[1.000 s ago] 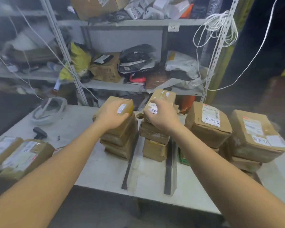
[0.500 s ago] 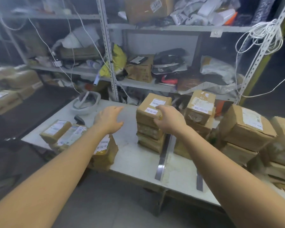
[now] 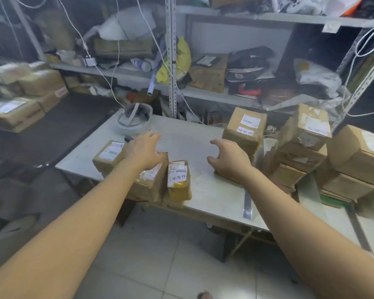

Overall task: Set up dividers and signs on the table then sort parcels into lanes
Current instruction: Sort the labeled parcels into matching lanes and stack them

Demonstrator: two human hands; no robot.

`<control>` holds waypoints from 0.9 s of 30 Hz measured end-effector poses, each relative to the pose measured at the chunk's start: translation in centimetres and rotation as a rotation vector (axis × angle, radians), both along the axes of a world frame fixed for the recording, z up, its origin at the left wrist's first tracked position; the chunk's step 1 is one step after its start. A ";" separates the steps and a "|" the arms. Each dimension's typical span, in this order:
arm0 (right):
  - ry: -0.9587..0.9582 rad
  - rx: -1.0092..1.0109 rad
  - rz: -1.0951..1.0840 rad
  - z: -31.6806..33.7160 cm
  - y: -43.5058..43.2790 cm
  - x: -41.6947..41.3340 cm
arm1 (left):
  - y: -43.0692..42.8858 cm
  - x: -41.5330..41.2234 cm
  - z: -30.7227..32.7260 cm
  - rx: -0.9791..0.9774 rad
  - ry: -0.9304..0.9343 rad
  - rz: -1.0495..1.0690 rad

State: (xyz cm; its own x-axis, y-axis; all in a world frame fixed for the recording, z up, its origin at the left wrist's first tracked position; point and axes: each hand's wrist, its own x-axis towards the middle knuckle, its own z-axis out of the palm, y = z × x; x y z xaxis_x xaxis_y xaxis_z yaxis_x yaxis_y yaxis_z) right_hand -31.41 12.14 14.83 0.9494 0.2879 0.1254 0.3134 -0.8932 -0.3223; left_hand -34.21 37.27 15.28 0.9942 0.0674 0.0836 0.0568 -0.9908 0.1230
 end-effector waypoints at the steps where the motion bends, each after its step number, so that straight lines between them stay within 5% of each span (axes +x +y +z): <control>1: 0.006 0.000 -0.003 -0.4 0.6 0.1 | 0.9 0.2 -0.4 -0.014 0.007 0.006; 18: 0.234 0.177 -0.023 -7.7 9.5 7.3 | 8.5 4.5 -8.5 -0.294 0.078 0.173; 27: 0.321 0.245 -0.238 -11.1 12.4 5.2 | 8.6 3.2 -11.9 -0.406 0.164 0.206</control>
State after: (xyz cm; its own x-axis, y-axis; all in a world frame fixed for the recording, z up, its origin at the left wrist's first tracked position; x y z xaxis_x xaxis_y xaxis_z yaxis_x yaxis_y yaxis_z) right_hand -26.21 24.51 3.68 0.9873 0.0565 -0.1484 -0.0407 -0.8134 -0.5803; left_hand -31.06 45.87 3.42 0.9546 0.2591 -0.1472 0.2980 -0.8304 0.4708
